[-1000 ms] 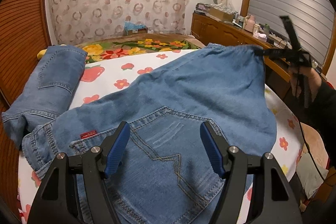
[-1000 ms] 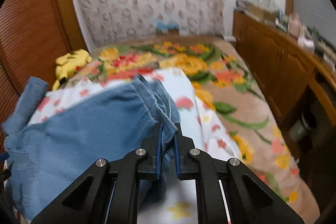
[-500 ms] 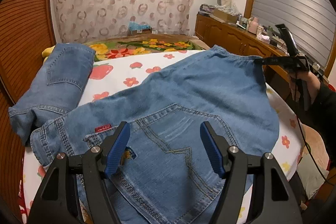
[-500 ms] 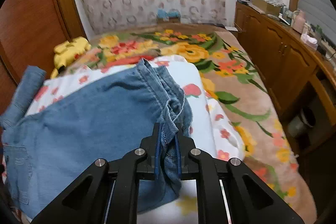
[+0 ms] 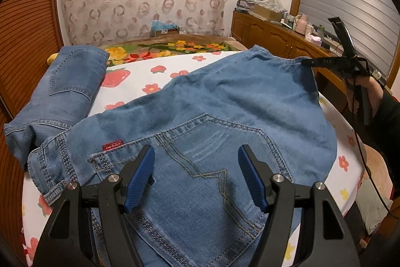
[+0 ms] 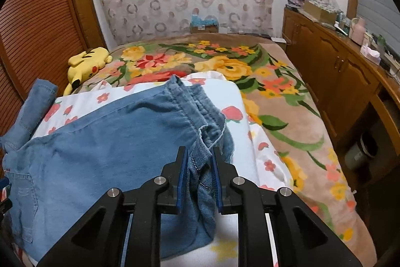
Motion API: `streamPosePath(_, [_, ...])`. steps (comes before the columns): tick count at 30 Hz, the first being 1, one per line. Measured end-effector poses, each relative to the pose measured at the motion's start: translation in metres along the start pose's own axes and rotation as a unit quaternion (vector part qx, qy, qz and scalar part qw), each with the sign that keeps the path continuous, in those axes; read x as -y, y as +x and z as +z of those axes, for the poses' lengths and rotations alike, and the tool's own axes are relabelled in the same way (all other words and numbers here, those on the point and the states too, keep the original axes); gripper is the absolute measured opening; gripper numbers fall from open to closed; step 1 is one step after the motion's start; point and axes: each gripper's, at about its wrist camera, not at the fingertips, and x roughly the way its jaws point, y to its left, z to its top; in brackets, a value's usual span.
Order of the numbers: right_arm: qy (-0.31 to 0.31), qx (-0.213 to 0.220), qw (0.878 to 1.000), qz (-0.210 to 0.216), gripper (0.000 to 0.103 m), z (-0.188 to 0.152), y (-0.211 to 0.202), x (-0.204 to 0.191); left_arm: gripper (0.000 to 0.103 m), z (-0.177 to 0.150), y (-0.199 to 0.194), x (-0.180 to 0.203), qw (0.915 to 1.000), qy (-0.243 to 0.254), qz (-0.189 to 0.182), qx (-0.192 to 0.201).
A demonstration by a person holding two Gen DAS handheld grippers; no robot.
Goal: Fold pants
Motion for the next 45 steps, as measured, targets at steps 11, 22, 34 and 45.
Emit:
streamPosePath(11, [-0.015, -0.007, 1.000, 0.000, 0.034, 0.002, 0.000, -0.003, 0.070, -0.003, 0.002, -0.001, 1.0000, -0.002, -0.001, -0.002])
streamPosePath(22, [-0.029, 0.034, 0.999, 0.007, 0.008, 0.010, -0.019, -0.007, 0.070, -0.006, 0.005, -0.003, 1.0000, -0.004, 0.000, -0.003])
streamPosePath(34, [-0.098, 0.098, 0.981, 0.137, 0.007, 0.031, -0.120, -0.093, 0.070, 0.004, -0.026, -0.010, 0.9997, -0.005, 0.006, 0.024])
streamPosePath(45, [-0.179, 0.069, 0.929, 0.315, 0.007, 0.006, -0.190, -0.236, 0.070, 0.008, -0.084, -0.051, 0.9966, -0.031, 0.043, 0.063])
